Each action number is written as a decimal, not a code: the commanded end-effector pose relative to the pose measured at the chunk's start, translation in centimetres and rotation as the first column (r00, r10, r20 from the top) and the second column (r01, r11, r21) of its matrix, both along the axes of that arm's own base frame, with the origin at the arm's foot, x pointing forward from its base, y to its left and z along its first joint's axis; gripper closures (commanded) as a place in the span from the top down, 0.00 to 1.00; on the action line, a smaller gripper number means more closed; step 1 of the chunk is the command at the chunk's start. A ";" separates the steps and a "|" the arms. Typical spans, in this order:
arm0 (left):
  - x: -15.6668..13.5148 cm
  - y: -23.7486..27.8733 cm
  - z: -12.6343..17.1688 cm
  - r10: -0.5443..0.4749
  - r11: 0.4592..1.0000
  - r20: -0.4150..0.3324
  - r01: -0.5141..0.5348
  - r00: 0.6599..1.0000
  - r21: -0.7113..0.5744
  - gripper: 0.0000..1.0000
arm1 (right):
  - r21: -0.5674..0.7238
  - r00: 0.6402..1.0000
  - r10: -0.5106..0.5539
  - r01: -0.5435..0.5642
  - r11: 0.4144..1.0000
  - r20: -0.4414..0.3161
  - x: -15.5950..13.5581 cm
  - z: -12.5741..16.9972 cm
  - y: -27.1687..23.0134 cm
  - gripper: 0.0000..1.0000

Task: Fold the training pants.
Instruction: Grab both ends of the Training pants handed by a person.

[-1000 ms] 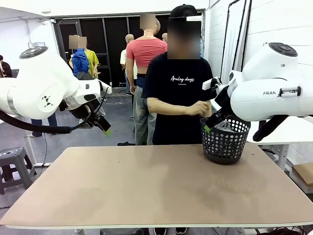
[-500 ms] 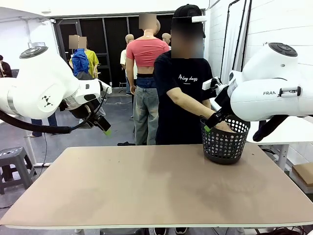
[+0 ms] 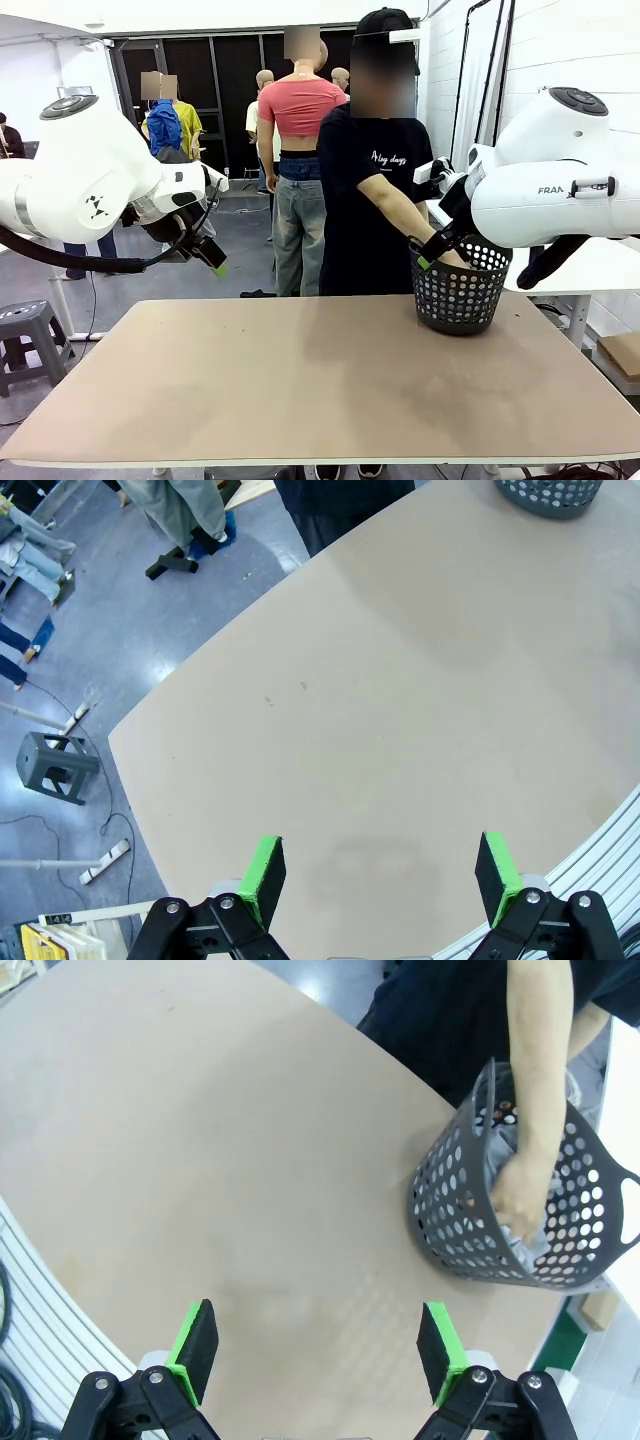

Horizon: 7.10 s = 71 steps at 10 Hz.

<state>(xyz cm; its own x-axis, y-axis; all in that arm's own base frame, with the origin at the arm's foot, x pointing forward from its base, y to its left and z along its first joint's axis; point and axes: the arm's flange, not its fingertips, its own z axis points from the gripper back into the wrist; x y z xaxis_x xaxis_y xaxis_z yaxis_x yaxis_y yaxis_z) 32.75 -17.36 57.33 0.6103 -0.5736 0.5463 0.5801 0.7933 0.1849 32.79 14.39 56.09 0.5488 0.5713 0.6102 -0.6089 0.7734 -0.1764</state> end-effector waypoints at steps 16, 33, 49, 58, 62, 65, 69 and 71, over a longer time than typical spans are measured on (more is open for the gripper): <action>0.0 -0.1 -0.1 -0.005 1.000 0.000 0.005 1.000 -0.003 1.00 | 0.003 1.000 0.003 -0.003 1.000 -0.007 0.1 -0.2 0.0 1.00; 0.0 -0.1 -0.1 -0.005 1.000 0.000 0.005 1.000 -0.003 1.00 | 0.003 1.000 0.003 -0.003 1.000 -0.007 0.1 -0.2 0.0 1.00; 0.0 -0.1 -0.1 -0.005 1.000 0.000 0.005 1.000 -0.003 1.00 | 0.003 1.000 0.003 -0.003 1.000 -0.007 0.1 -0.2 0.0 1.00; 0.0 -0.1 -0.1 -0.005 1.000 0.000 0.005 1.000 -0.003 1.00 | 0.003 1.000 0.003 -0.003 1.000 -0.007 0.1 -0.2 0.0 1.00; 0.0 -0.1 -0.1 -0.005 1.000 0.000 0.005 1.000 -0.003 1.00 | 0.003 1.000 0.003 -0.003 1.000 -0.007 0.1 -0.2 0.0 1.00; 0.0 -0.1 -0.1 -0.005 1.000 0.000 0.005 1.000 -0.003 1.00 | 0.003 1.000 0.003 -0.003 1.000 -0.007 0.1 -0.2 0.0 1.00; 0.0 -0.1 -0.1 -0.005 1.000 0.000 0.005 1.000 -0.003 1.00 | 0.003 1.000 0.003 -0.003 1.000 -0.007 0.1 -0.2 0.0 1.00; 0.0 -0.1 -0.1 -0.005 1.000 0.000 0.005 1.000 -0.003 1.00 | 0.003 1.000 0.003 -0.003 1.000 -0.007 0.1 -0.2 0.0 1.00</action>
